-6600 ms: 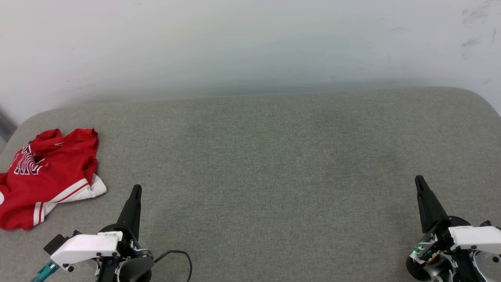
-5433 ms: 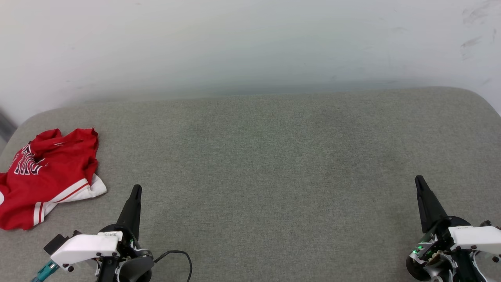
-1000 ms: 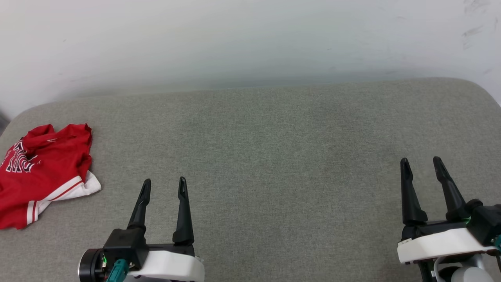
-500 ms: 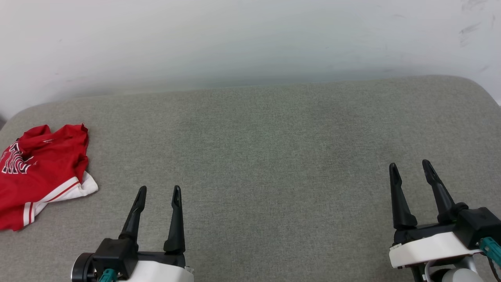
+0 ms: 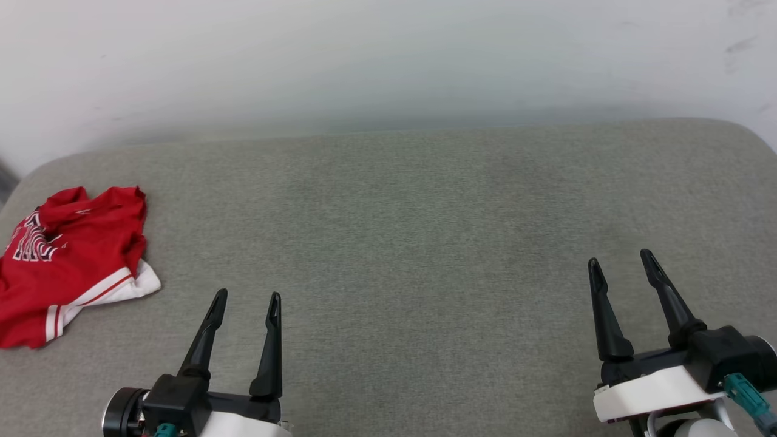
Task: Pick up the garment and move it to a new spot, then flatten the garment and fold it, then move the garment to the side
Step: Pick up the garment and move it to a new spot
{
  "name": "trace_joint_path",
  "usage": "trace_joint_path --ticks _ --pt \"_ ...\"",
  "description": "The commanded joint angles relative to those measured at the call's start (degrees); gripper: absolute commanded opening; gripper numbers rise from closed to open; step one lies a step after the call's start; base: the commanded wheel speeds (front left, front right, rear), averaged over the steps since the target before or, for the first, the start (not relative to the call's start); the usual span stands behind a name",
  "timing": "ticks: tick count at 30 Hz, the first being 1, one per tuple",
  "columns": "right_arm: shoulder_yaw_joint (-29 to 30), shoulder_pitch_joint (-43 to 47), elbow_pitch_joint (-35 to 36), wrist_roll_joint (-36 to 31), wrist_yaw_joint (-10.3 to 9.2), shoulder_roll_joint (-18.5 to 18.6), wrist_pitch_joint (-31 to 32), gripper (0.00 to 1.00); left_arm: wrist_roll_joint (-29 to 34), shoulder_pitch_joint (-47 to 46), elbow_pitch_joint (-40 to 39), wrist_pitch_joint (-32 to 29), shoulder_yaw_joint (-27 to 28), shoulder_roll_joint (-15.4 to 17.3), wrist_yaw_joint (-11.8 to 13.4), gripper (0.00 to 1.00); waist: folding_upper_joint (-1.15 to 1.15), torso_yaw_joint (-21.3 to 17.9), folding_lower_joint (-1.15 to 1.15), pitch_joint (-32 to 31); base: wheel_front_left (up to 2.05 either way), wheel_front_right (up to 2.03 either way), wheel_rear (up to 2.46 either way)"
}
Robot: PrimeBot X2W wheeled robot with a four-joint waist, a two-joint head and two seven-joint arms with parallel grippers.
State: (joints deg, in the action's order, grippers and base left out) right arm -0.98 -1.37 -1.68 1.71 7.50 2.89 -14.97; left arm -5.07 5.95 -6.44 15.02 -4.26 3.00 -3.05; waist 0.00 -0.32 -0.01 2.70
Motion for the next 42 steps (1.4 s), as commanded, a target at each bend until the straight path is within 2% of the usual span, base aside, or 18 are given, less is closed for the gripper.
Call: trace_joint_path --ticks 1,8,11,24,33,42 --pt "-0.13 0.71 0.14 0.00 -0.02 -0.02 -0.29 1.00 -0.03 0.69 0.03 0.20 0.39 -0.08 -0.34 1.00 0.00 0.72 0.01 -0.01 0.00 0.00 0.00" --pt "-0.65 1.31 0.05 0.94 -0.02 -0.05 -0.25 1.00 -1.65 0.89 0.36 0.20 1.93 -0.12 -0.26 1.00 0.00 5.25 0.01 -0.52 0.00 0.00 0.00" --pt "-2.02 2.14 -0.03 0.40 -0.02 -0.03 -0.25 1.00 -1.99 1.52 0.88 0.20 3.00 -0.11 -0.95 1.00 0.00 10.26 0.01 -1.41 0.00 0.00 0.00" --pt "-5.07 3.31 -0.19 0.81 -0.02 -0.03 -0.25 1.00 -0.49 3.79 0.79 0.20 6.04 -0.11 -1.95 1.00 0.00 22.21 0.01 -3.72 0.00 0.00 0.00" --pt "-6.85 3.88 -0.35 0.96 -0.02 -0.03 -0.25 1.00 -0.13 4.80 1.09 0.20 6.98 -0.12 -2.46 1.00 0.00 26.61 0.01 -4.62 0.00 0.00 0.00" --pt "-7.78 3.19 -0.70 1.27 -0.02 -0.03 -0.25 1.00 -0.90 5.05 1.54 0.20 7.71 -0.11 -3.06 1.00 0.00 27.37 0.01 -4.55 0.00 0.00 0.00"
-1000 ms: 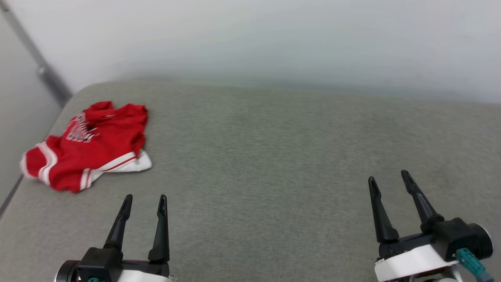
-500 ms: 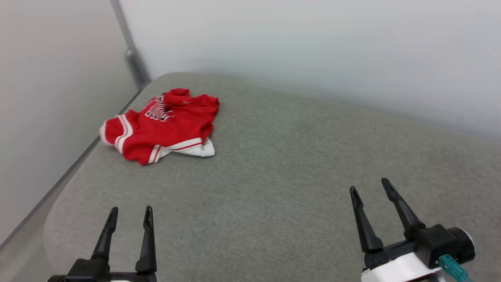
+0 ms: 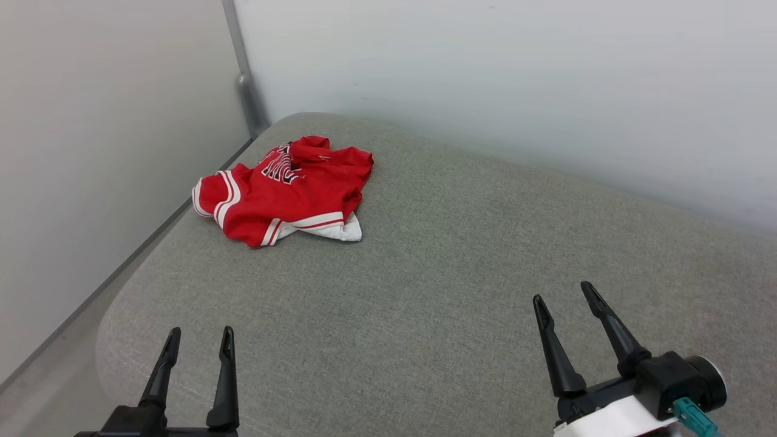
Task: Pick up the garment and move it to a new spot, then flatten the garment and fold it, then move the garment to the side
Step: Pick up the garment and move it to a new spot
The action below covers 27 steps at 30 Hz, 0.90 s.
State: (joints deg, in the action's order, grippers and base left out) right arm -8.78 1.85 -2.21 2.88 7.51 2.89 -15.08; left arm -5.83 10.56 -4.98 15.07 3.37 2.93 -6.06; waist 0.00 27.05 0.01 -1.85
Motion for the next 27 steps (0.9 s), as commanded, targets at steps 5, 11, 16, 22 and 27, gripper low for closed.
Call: trace_joint_path --ticks 5,11,16,22,27 --pt "0.03 -0.18 -0.04 0.27 -0.04 -0.03 -0.14 1.00 -0.25 0.45 0.65 0.16 0.12 -0.04 -0.40 1.00 0.00 -0.12 -0.01 0.06 0.00 0.00 0.00" --pt "-0.40 -0.72 0.96 -0.57 -0.04 -0.03 -0.14 1.00 -1.19 -0.88 3.38 0.16 0.49 -0.04 -1.07 1.00 0.00 -1.81 -0.01 2.02 0.00 0.00 0.00" --pt "-0.39 -2.64 2.06 -2.51 -0.04 -0.03 -0.14 1.00 -2.18 -4.64 5.73 0.16 -1.31 2.24 -1.33 1.00 0.00 -4.30 -0.01 6.56 0.00 0.00 0.00" --pt "-0.72 -4.69 3.72 -5.61 -0.04 -0.01 -0.14 1.00 -8.46 -13.87 10.74 0.16 -7.51 10.55 -1.33 1.00 0.00 -7.22 -0.01 13.29 0.00 0.00 0.00" --pt "-1.11 -6.96 4.67 -7.85 -0.04 0.00 -0.13 1.00 -17.53 -23.34 16.17 -0.31 -14.36 21.42 -1.34 1.00 0.00 -10.09 -0.01 18.71 0.00 0.00 0.00"
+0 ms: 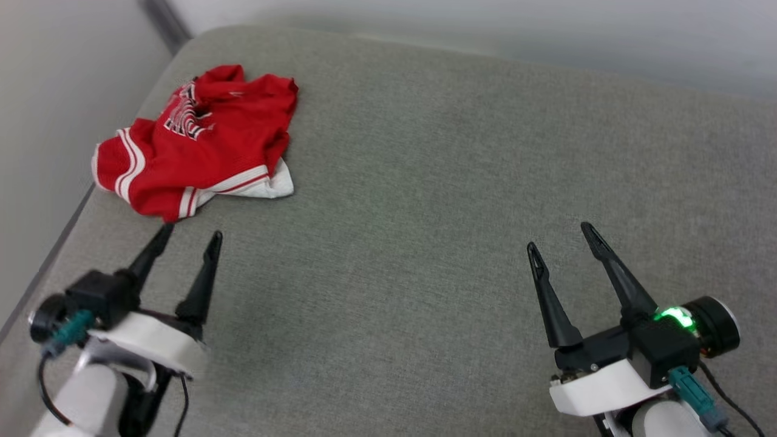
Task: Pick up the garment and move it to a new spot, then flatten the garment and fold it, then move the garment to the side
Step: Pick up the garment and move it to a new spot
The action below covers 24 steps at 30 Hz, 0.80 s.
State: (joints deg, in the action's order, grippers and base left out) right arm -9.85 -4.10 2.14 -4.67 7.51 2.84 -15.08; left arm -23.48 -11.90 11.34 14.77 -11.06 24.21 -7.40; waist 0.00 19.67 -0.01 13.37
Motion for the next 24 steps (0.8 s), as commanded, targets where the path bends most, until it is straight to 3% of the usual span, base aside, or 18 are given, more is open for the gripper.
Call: trace_joint_path --ticks 1,7,12,19,24 --pt "-0.18 -1.47 0.60 -0.63 -0.04 0.07 -0.14 1.00 -1.88 -3.51 0.70 -0.74 -1.26 2.47 0.00 1.00 0.00 -3.24 0.01 4.59 0.00 0.00 0.00" --pt "-0.22 -3.87 1.95 -2.12 -0.04 0.07 -0.14 1.00 -13.47 -16.39 4.69 -12.34 -8.82 14.38 0.00 1.00 0.00 -6.10 0.01 10.55 0.00 0.00 0.00" --pt "-0.63 -5.21 2.39 -2.66 -0.04 0.07 -0.14 1.00 -24.21 -25.11 8.30 -26.34 -14.02 21.17 -0.01 1.00 0.00 -8.54 0.01 14.12 0.00 0.00 0.00" --pt "-0.80 -6.15 3.07 -2.88 -0.04 0.07 -0.14 1.00 -38.61 -31.04 9.45 -40.65 -15.41 25.41 -0.01 1.00 0.00 -10.94 0.01 17.63 0.00 0.00 0.00" --pt "-0.77 -6.63 3.58 -2.94 -0.04 0.07 -0.14 1.00 -43.87 -33.09 10.24 -46.70 -17.46 26.90 -0.01 1.00 0.00 -11.97 0.01 19.83 0.00 0.00 0.00"
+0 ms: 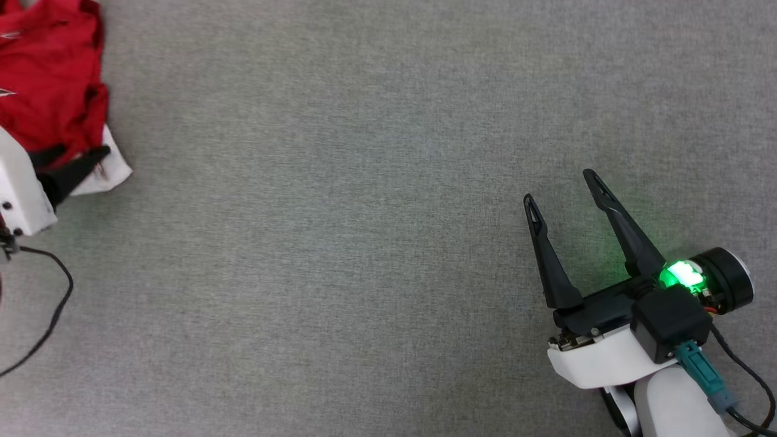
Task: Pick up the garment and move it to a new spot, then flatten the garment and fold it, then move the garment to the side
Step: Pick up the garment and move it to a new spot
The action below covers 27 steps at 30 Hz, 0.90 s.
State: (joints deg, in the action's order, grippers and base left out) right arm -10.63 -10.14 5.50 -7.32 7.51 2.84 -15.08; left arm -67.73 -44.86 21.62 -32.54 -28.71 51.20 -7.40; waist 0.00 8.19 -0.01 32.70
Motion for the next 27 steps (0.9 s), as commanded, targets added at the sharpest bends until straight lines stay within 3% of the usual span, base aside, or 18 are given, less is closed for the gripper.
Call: trace_joint_path --ticks 1,8,9,10,11,17,27 --pt "-0.03 -0.80 0.34 -0.33 -0.04 0.07 -0.14 1.00 -0.01 -0.45 0.35 -0.29 -0.36 0.21 -0.01 1.00 0.00 -0.60 0.01 0.86 0.00 0.00 0.00" --pt "0.08 -1.51 0.61 -0.47 -0.04 0.07 -0.14 1.00 -1.98 -0.65 3.82 -4.19 -4.26 -0.78 0.05 1.00 0.00 -0.81 0.01 2.41 0.00 0.00 0.00" --pt "0.13 -1.56 0.63 -0.53 -0.04 0.07 -0.14 1.00 -2.39 -0.41 4.41 -4.61 -4.74 -1.06 0.08 0.84 0.00 -0.79 0.01 2.51 0.00 0.00 0.00" --pt "0.16 -1.59 0.67 -0.61 -0.04 0.07 -0.14 1.00 -2.80 -0.20 4.88 -5.02 -5.15 -1.39 0.08 0.35 0.00 -0.76 0.01 2.58 0.00 0.00 0.00" --pt "0.20 -1.66 0.63 -0.66 -0.04 0.07 -0.14 1.00 -3.35 -0.03 5.32 -5.36 -5.44 -1.77 0.08 0.00 0.00 -0.70 0.01 2.58 0.00 0.00 0.00" --pt "-0.26 -1.71 -0.39 -0.24 -0.04 0.07 -0.14 1.00 -4.43 0.43 6.33 -0.65 -5.11 -2.37 -0.01 0.00 0.00 -0.66 0.01 0.00 0.00 0.00 0.00" --pt "-1.45 0.33 -2.74 2.82 -0.04 0.07 -0.14 1.00 -3.15 1.86 1.00 12.89 -3.39 3.18 -0.01 0.00 0.00 -1.97 0.01 -10.00 0.00 0.00 0.00"
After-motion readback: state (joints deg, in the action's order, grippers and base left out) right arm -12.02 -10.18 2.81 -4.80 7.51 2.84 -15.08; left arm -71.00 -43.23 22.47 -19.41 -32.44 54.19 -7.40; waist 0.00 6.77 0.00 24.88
